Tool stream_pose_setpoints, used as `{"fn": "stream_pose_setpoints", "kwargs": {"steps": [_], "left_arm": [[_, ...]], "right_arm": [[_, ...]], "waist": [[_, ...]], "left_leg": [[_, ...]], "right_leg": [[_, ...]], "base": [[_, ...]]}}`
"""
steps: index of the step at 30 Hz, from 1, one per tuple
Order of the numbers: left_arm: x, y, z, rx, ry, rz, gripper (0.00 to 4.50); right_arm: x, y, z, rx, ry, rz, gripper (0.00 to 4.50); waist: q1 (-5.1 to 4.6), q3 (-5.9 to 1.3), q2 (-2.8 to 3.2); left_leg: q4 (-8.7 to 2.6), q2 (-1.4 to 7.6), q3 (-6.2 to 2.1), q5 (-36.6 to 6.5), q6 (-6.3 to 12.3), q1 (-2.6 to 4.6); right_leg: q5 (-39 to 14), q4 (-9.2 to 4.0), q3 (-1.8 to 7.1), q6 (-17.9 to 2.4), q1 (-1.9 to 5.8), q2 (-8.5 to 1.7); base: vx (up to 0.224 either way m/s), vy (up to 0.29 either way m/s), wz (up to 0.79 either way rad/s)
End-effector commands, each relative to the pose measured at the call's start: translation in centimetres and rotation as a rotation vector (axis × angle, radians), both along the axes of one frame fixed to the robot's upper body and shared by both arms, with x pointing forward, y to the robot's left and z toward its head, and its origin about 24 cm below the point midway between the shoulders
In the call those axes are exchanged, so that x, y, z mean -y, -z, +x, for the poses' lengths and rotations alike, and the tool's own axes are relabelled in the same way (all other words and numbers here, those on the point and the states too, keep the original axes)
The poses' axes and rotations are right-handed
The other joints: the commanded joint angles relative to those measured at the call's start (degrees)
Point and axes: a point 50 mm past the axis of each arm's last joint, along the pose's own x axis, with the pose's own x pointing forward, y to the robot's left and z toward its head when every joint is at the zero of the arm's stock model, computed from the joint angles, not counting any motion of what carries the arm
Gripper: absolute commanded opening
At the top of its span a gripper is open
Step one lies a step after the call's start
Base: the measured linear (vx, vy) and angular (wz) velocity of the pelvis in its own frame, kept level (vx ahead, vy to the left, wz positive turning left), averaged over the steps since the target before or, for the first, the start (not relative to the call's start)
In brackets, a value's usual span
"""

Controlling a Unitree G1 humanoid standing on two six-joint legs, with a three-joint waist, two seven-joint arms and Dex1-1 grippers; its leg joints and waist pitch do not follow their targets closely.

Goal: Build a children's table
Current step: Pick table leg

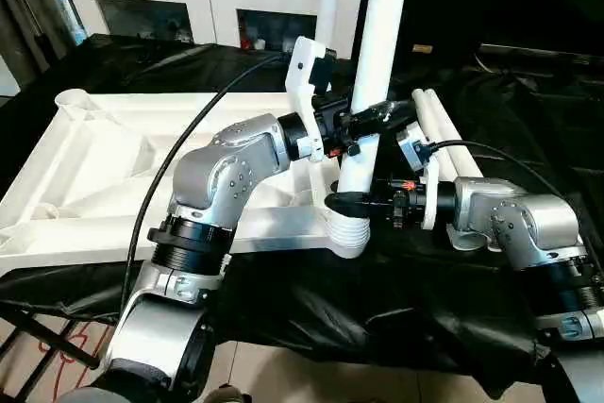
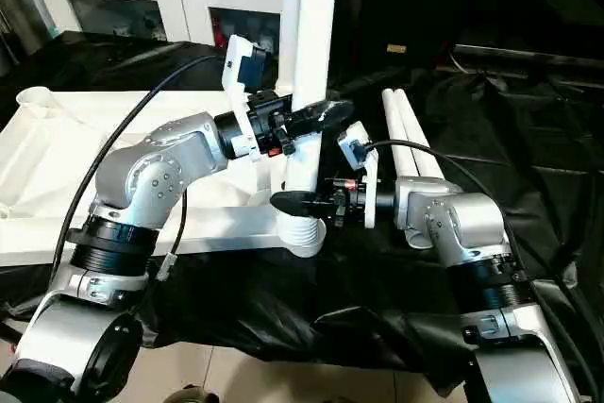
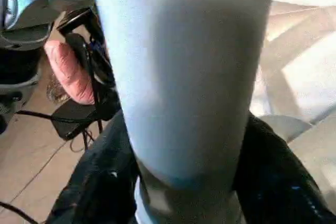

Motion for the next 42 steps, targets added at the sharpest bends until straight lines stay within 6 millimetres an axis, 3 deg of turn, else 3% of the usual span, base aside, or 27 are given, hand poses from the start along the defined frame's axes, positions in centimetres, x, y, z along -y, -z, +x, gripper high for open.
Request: {"fn": "stream_pose_setpoints", "kwargs": {"steps": [1, 9, 12, 18, 20, 21, 22, 23, 27, 28, 30, 32, 34, 35, 38, 42], "left_arm": [[0.4, -0.5, -0.5, 0.023, 0.040, -0.007, 1.88], [0.3, -0.5, -0.3, 0.022, 0.015, -0.010, 1.88], [0.1, -0.7, -0.1, -0.002, 0.007, -0.038, 2.58], [-0.4, -1.8, 0.1, 0.097, -0.065, -0.170, 3.02], [-0.8, -2.3, 0.2, 0.090, -0.147, -0.276, 3.08], [-1.0, -2.4, 0.4, 0.076, -0.176, -0.302, 3.08], [-1.0, -2.4, 0.4, 0.076, -0.176, -0.302, 3.08], [-1.8, -2.5, 0.7, 0.082, -0.229, -0.314, 3.08], [-3.5, -2.5, 1.0, 0.125, -0.247, -0.299, 3.08], [-4.2, -2.0, 1.0, 0.144, -0.237, -0.238, 3.08], [-4.7, -1.7, 1.0, 0.154, -0.230, -0.193, 3.08], [-5.6, 1.1, 0.2, 0.214, -0.138, 0.084, 3.08], [-5.9, 2.2, 0.0, 0.221, -0.107, 0.176, 3.08], [-6.4, 3.9, -0.5, 0.225, -0.039, 0.295, 3.08], [-7.0, 6.0, -1.2, 0.210, 0.057, 0.417, 3.08], [-7.7, 8.9, -1.6, 0.195, 0.162, 0.595, 3.08]], "right_arm": [[0.2, -0.6, 0.4, 0.022, 0.016, 0.001, 2.06], [0.3, -0.6, 0.4, 0.034, 0.021, 0.009, 1.98], [0.3, -0.5, 0.5, 0.045, 0.036, 0.011, 1.98], [-0.2, -0.3, 0.7, 0.074, 0.100, 0.055, 1.93], [-0.6, 0.0, 1.0, 0.086, 0.180, 0.078, 1.92], [-0.7, 0.3, 1.1, 0.094, 0.210, 0.081, 1.92], [-0.7, 0.3, 1.1, 0.094, 0.210, 0.081, 1.92], [-0.9, 0.8, 1.4, 0.110, 0.285, 0.081, 1.92], [-0.6, 1.5, 2.0, 0.150, 0.436, 0.046, 1.92], [-0.2, 2.0, 2.4, 0.168, 0.513, 0.011, 1.92], [0.1, 2.2, 2.6, 0.180, 0.564, -0.012, 1.92], [0.6, 2.4, 3.0, 0.175, 0.671, -0.010, 1.92], [0.7, 2.4, 3.0, 0.181, 0.680, -0.013, 1.92], [0.7, 2.4, 2.9, 0.193, 0.678, -0.031, 1.92], [0.7, 2.6, 2.9, 0.204, 0.683, -0.054, 1.92], [0.7, 2.7, 3.0, 0.221, 0.678, -0.071, 1.92]], "waist": [[-0.05, -4.72, -0.97], [-0.01, -4.78, -0.90], [-0.02, -4.80, -0.94], [-0.04, -4.77, -0.72], [-0.09, -4.78, -0.79], [0.00, -4.87, -0.36], [-0.19, -4.83, -0.61], [-0.19, -4.78, -0.29], [-0.45, -4.75, -0.16], [-0.46, -4.72, 0.13], [-0.61, -4.75, 0.13], [-0.98, -4.68, 0.42], [-1.37, -4.73, 0.60], [-1.52, -4.76, 0.75], [-1.80, -4.72, 0.67], [-2.07, -4.48, 0.60]], "left_leg": [[-3.21, 0.97, 0.20, -6.4, 2.88, 0.69], [-3.17, 0.97, 0.20, -6.1, 3.13, 0.72], [-3.13, 0.95, 0.21, -6.1, 3.15, 0.69], [-3.19, 0.99, 0.16, -6.7, 2.91, 0.64], [-3.20, 1.07, 0.19, -6.6, 2.71, 0.63], [-3.20, 1.07, 0.09, -6.8, 2.39, 0.74], [-3.25, 1.06, 0.14, -7.1, 2.43, 0.73], [-3.29, 1.02, 0.16, -7.4, 2.24, 0.77], [-3.49, 0.88, 0.09, -8.5, 1.26, 0.89], [-3.55, 0.96, 0.04, -8.7, 0.82, 1.01], [-3.65, 0.87, 0.02, -8.9, 0.06, 1.15], [-3.93, 0.93, -0.05, -9.6, -0.26, 1.27], [-3.95, 0.99, -0.04, -9.4, -0.30, 1.37], [-3.96, 1.02, -0.02, -9.2, -0.22, 1.40], [-4.06, 0.99, -0.01, -9.7, -0.68, 1.32], [-4.19, 0.79, -0.01, -12.1, -1.08, 1.16]], "right_leg": [[-9.9, -3.84, 2.61, -11.5, 3.78, -2.67], [-9.0, -3.73, 2.61, -11.9, 3.79, -2.64], [-8.8, -3.72, 2.60, -12.0, 3.84, -2.65], [-9.5, -4.00, 2.60, -11.8, 3.79, -2.75], [-8.8, -3.88, 2.65, -12.1, 3.79, -2.81], [-8.4, -3.80, 2.58, -12.5, 3.75, -2.82], [-8.3, -3.84, 2.55, -12.6, 3.73, -2.70], [-9.1, -3.99, 2.60, -12.0, 3.52, -2.70], [-11.2, -4.17, 2.49, -10.6, 3.63, -2.49], [-11.3, -4.11, 2.55, -10.4, 3.38, -2.56], [-11.7, -4.09, 2.53, -9.9, 3.27, -2.52], [-12.0, -3.95, 2.62, -9.5, 3.20, -2.40], [-10.5, -3.75, 2.72, -9.5, 3.17, -2.27], [-9.2, -3.62, 2.77, -9.7, 3.15, -2.19], [-8.0, -3.41, 2.82, -10.8, 3.27, -2.34], [-11.4, -3.88, 2.92, -10.3, 3.35, -2.54]], "base": [[0.000, 0.000, 0.00], [0.000, 0.000, 0.00], [0.000, 0.000, 0.00], [0.000, 0.000, 0.00], [0.000, 0.000, 0.00], [0.000, 0.000, 0.00], [0.000, 0.000, 0.00], [0.000, 0.000, 0.00], [0.000, 0.000, 0.00], [0.000, 0.000, 0.00], [0.000, 0.000, 0.00], [0.000, 0.000, 0.00], [0.000, 0.000, 0.00], [0.000, 0.000, 0.00], [0.000, 0.000, 0.00], [0.000, 0.000, 0.00]]}}
